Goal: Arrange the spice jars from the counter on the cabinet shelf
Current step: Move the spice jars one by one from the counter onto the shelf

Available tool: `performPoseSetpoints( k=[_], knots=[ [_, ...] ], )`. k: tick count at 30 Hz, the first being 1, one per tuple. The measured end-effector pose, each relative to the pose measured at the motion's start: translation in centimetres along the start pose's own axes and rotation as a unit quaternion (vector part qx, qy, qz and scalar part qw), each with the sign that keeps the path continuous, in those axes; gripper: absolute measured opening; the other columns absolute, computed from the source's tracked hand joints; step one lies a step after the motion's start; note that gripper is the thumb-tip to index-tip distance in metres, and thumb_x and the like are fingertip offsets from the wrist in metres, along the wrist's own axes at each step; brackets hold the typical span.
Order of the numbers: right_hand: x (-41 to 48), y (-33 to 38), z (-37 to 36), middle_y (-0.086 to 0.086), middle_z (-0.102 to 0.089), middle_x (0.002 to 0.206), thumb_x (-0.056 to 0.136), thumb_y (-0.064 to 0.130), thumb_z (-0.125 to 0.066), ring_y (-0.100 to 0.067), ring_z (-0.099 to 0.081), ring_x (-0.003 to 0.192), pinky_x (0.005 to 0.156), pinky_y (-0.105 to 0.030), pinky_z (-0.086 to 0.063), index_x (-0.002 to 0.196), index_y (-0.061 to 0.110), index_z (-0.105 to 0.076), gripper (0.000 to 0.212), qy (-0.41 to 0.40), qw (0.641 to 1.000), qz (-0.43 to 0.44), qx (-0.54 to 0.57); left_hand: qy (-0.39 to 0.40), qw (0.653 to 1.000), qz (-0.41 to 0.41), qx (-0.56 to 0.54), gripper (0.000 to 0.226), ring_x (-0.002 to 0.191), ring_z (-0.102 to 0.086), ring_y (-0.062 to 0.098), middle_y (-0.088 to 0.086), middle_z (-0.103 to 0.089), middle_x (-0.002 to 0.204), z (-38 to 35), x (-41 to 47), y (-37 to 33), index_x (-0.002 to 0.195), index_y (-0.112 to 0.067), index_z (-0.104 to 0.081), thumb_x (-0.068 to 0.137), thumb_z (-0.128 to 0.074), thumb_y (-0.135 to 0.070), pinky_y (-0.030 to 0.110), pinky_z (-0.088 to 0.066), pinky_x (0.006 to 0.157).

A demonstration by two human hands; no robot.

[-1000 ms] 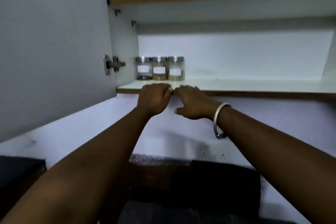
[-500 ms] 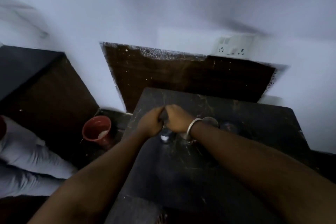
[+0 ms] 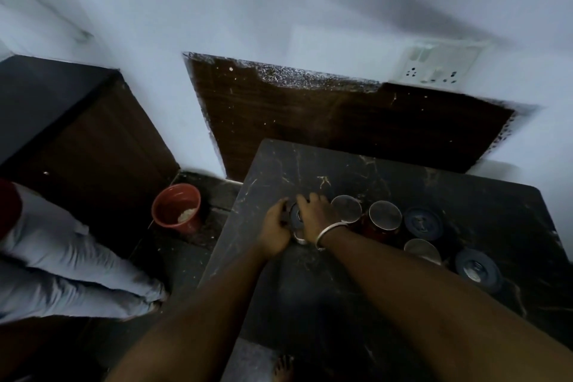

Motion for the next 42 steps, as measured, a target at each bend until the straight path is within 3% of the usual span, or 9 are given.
performPoseSetpoints(
  k=[2,6,11,15,19,24,28,33,42],
  knots=[
    [-0.3,-0.5,1.3,-0.014,-0.045,0.148,0.069,0.04,-0.085,-0.038,-0.045,0.134,0.105,-0.045,-0.046,0.154,0.021,-0.029,0.104,0.03,0.995,0.023,0.09,-0.02,0.998,0.024,-0.055,0.054,0.105,-0.064,-0.011,-0.018,-0.06,0.113,1.3,-0.2,-0.1,0.116,-0.04,-0.053,0.093,-0.066,0.006,0.013,-0.05,0.095],
    [-2.6,-1.5,9.4,-0.007,-0.051,0.143,0.064,0.011,-0.09,-0.022,-0.058,0.122,0.086,-0.029,-0.058,0.147,0.03,-0.038,0.1,0.127,0.921,0.064,0.364,0.017,0.967,0.127,-0.22,0.026,0.121,-0.065,0.033,0.008,-0.071,0.122,4.6,0.4,-2.0,0.119,-0.027,-0.067,0.1,-0.06,-0.011,0.049,-0.053,0.103],
    [-8.8,-0.9,22.8,-0.017,-0.055,0.142,0.06,-0.001,-0.085,-0.025,-0.055,0.135,0.112,-0.039,-0.046,0.135,0.009,-0.049,0.084,0.139,0.857,0.232,0.439,0.231,0.855,0.112,-0.45,0.062,0.134,-0.052,0.04,0.022,-0.057,0.146,5.8,0.3,-10.6,0.145,-0.008,-0.056,0.095,-0.066,-0.044,0.056,-0.036,0.118],
    [-14.9,0.6,29.0,-0.029,-0.045,0.144,0.061,-0.006,-0.073,-0.036,-0.045,0.139,0.115,-0.046,-0.037,0.139,0.0,-0.037,0.087,0.189,0.75,0.374,0.512,0.336,0.784,0.005,-0.522,0.056,0.126,-0.064,0.022,0.008,-0.069,0.134,4.3,-2.3,-19.5,0.133,-0.015,-0.069,0.089,-0.071,-0.049,0.039,-0.045,0.112],
    [-19.3,1.4,31.7,-0.032,-0.025,0.157,0.063,-0.019,-0.047,-0.037,-0.047,0.138,0.105,-0.041,-0.046,0.145,-0.006,-0.024,0.086,0.17,0.647,0.42,0.613,0.361,0.722,-0.071,-0.586,0.063,0.124,-0.056,0.026,0.007,-0.054,0.14,2.8,-4.6,-26.9,0.132,-0.02,-0.06,0.079,-0.082,-0.046,0.047,-0.04,0.108],
    [-22.4,-1.9,32.0,-0.015,-0.057,0.144,0.076,0.0,-0.05,-0.033,-0.051,0.138,0.095,-0.055,-0.048,0.139,0.016,-0.054,0.064,-0.173,0.708,0.233,0.644,0.256,0.819,-0.051,-0.511,0.079,0.093,-0.073,0.036,0.023,-0.072,0.111,3.5,-5.2,-30.5,0.128,-0.005,-0.069,0.07,-0.086,-0.055,0.048,-0.058,0.089],
    [-25.1,-1.3,30.8,0.006,-0.063,0.134,0.088,0.038,-0.065,-0.008,-0.066,0.119,0.088,-0.024,-0.057,0.136,0.033,-0.056,0.05,-0.328,0.707,0.187,0.598,0.157,0.898,-0.077,-0.405,0.061,0.113,-0.069,0.042,0.03,-0.068,0.127,3.5,-6.4,-33.3,0.134,-0.003,-0.062,0.093,-0.066,-0.048,0.048,-0.058,0.093],
    [-26.6,-2.0,31.7,0.018,-0.066,0.118,0.098,0.039,-0.05,-0.004,-0.068,0.106,0.082,-0.023,-0.057,0.129,0.033,-0.059,0.032,-0.4,0.675,0.154,0.6,0.137,0.909,-0.106,-0.38,0.04,0.106,-0.073,0.032,0.017,-0.073,0.122,3.0,-7.8,-35.5,0.134,-0.016,-0.063,0.104,-0.05,-0.04,0.043,-0.06,0.083],
    [-28.3,-2.0,33.5,-0.01,-0.068,0.121,0.097,0.035,-0.054,-0.024,-0.068,0.107,0.09,-0.041,-0.057,0.12,0.022,-0.066,0.029,-0.38,0.619,0.165,0.667,0.126,0.892,-0.146,-0.408,0.053,0.103,-0.07,0.035,0.025,-0.069,0.12,2.8,-8.9,-37.7,0.139,-0.012,-0.056,0.094,-0.053,-0.041,0.05,-0.057,0.085]
  ],
)
Point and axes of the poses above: each hand's wrist, its own x-axis towards the middle knuckle, its own z-axis out of the back of the hand, y = z × x, the point moved 4 cm from there along x, towards the middle knuckle
